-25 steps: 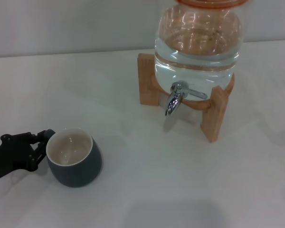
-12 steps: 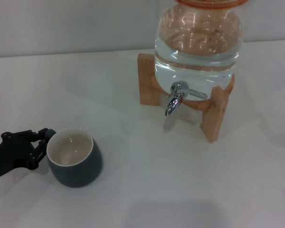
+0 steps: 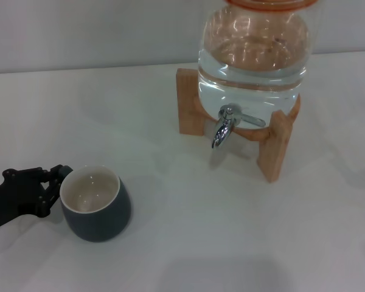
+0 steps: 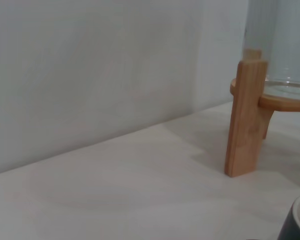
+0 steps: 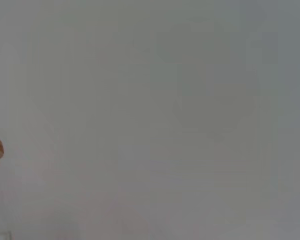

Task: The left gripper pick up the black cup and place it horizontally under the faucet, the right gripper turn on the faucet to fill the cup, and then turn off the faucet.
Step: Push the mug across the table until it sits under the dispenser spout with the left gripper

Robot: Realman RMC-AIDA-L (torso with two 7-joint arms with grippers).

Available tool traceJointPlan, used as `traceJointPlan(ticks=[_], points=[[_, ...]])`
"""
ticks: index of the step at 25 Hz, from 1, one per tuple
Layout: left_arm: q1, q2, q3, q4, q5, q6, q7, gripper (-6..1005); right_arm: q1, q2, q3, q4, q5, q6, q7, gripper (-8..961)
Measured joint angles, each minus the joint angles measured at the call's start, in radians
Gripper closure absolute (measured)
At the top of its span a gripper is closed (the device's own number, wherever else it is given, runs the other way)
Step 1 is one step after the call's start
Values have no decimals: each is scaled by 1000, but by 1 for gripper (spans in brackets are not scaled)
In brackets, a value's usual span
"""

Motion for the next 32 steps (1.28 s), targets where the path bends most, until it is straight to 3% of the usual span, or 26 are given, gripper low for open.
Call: traceJointPlan(ticks=[11,17,25,32], points=[[8,-1,0,6,-45,-36,1,875,13,0,-28,-15,0,3,-6,94],[-41,-5,17,-8,-69,-38,-50,875,25,0,-84,-35,0,6,-41,94],[-135,-6,203,-2,-92,34,-214,875,33,2,-118,-38,0,34,-72,93],[-141,-7,361,42,-130,112,-308,875,17,0,-109,-41,10,88,-72,93]])
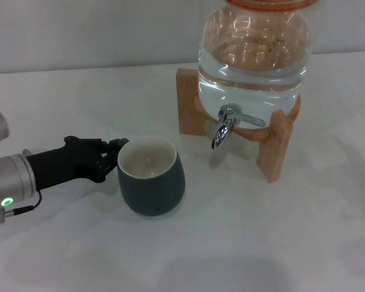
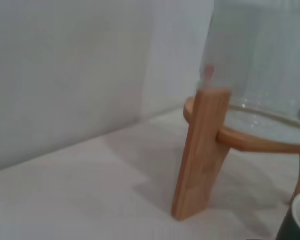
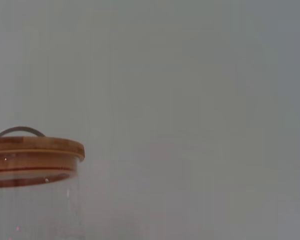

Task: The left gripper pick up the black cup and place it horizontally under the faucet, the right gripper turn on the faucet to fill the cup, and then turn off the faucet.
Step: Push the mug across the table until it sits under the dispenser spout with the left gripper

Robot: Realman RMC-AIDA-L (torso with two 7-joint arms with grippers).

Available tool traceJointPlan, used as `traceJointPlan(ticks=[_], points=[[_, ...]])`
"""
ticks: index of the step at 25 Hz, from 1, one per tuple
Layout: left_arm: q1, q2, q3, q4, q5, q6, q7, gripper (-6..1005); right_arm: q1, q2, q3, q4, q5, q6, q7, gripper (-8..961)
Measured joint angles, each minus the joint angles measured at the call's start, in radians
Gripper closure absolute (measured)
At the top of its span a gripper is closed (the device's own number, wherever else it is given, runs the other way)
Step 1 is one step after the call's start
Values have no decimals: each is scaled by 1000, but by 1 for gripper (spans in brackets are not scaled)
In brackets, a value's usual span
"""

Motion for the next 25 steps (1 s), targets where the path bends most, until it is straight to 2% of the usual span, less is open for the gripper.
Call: traceJointPlan(ticks=[4,10,11,14,17,18,25], points=[[21,-2,157,86,-30,83,-99,875,-4,-1,1,-14,1,2,4,93],[92,-1,411,239,-141,203,-170,875,0,0,1,-21,1,3,8,94],[92,-1,411,239,-141,203,-170,875,3,0,1,-21,1,3,8,94],[105,-1,522,264,-187,275,-185,875,7,0,1,-22,1,4,8,94],[107,0,566,269,-204,308,-195,875,8,0,1,-22,1,5,9,94],[118,-1,615,283,-228,349,-199,875,8,0,1,-22,1,6,9,94],[151,0,738,341,-309,468,-199,876,4,2,1,-16,4,17,10,93]])
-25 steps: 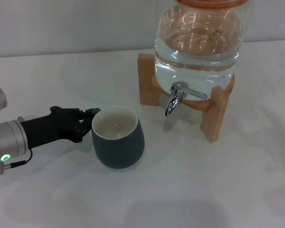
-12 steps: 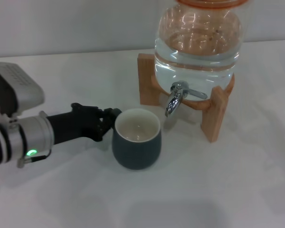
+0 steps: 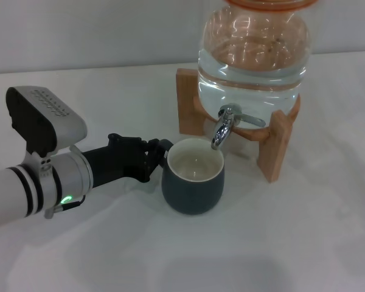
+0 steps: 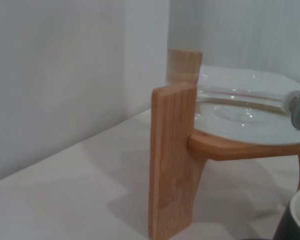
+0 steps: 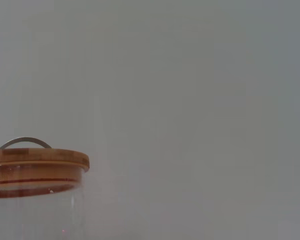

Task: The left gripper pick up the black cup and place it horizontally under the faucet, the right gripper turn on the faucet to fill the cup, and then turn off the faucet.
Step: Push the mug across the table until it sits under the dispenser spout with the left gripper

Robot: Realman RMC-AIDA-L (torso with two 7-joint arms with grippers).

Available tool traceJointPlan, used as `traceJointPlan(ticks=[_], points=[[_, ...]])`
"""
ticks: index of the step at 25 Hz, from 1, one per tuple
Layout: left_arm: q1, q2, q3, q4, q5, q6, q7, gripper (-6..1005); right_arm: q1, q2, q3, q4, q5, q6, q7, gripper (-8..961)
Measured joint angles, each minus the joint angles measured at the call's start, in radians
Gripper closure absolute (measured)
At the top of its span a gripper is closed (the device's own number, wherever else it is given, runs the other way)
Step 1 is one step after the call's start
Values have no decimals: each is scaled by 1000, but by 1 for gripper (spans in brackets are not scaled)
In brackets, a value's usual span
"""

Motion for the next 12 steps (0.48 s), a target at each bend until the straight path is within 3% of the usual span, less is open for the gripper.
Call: traceJointPlan(ticks=[12], points=[[5,-2,96,25,-47,108,12,876,-2,0,-10,4,-3,12,0,93]])
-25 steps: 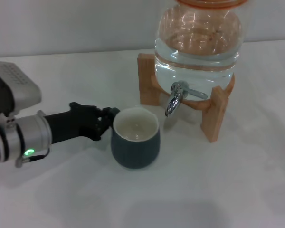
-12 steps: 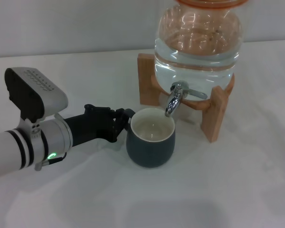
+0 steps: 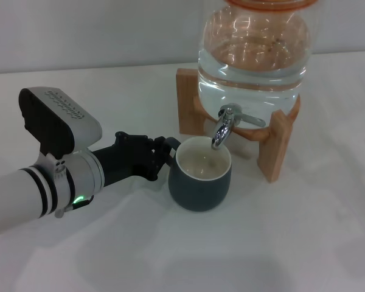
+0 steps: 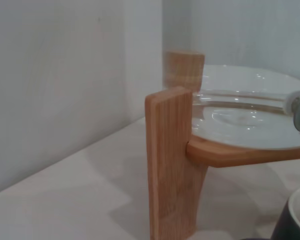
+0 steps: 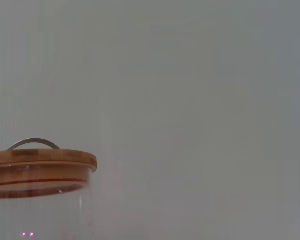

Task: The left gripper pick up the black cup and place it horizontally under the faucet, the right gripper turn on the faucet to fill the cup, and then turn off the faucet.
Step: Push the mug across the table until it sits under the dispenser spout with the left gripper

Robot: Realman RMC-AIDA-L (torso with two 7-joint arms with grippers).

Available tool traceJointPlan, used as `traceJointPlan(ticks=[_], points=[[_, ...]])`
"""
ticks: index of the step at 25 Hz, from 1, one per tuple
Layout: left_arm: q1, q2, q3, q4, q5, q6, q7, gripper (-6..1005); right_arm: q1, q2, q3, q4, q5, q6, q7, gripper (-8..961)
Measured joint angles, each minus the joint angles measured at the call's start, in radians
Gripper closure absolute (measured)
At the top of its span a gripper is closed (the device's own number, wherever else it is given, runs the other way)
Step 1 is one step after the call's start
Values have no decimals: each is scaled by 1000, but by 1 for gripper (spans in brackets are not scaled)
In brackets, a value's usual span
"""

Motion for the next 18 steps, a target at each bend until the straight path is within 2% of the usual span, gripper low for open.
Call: traceJointPlan(ticks=[8,18], points=[[-1,0,1,2,-39,10,12,876,2,0,-1,1,-6,0,-1,94],[-33,0,51,-15,-88,55,36,876,3,0,-2,1,-8,2,0,93]])
